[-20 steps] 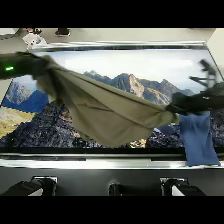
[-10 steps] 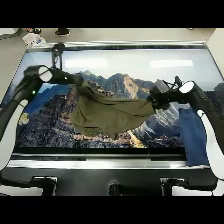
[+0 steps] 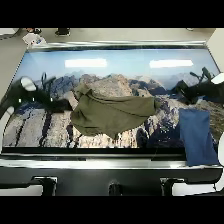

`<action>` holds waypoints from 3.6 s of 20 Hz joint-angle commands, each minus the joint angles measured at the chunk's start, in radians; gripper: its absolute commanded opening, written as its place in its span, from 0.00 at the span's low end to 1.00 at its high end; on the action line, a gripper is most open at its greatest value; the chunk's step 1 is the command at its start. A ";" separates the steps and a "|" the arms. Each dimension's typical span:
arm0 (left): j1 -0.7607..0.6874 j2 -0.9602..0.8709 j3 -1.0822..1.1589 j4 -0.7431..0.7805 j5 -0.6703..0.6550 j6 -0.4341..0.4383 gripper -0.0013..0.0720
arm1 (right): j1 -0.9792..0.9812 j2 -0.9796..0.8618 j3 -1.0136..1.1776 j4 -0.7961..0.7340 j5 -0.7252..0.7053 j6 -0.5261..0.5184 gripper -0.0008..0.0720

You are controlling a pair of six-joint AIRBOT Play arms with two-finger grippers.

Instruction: Fold the shirts.

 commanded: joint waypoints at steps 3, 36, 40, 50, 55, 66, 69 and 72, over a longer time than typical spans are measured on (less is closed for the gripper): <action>-0.026 0.113 -0.484 -0.401 0.223 0.125 0.86 | -0.017 -0.034 -0.033 -0.044 0.171 -0.090 0.95; -0.064 0.523 0.092 -0.153 0.418 0.161 0.05 | 0.399 0.275 0.173 0.026 -0.056 -0.326 0.07; -0.064 0.729 0.489 0.031 0.552 0.010 0.05 | 0.399 0.594 0.347 0.011 -0.167 -0.284 0.07; -0.064 0.778 0.492 0.301 0.403 -0.043 0.05 | 0.404 0.655 0.236 0.001 0.615 0.076 0.06; -0.064 0.659 0.175 0.328 0.436 -0.042 0.05 | 0.404 0.618 -0.287 0.074 0.436 0.082 0.07; -0.068 0.126 0.017 0.251 0.842 -0.043 0.05 | 0.401 0.102 -0.468 0.673 -0.678 0.140 0.20; -0.068 0.090 0.017 0.243 0.837 -0.043 0.05 | 0.389 0.092 -0.433 0.843 -0.808 -0.075 0.80; -0.045 0.103 0.017 0.266 0.770 -0.042 0.22 | 0.270 0.104 -0.340 0.756 -0.568 -0.366 0.80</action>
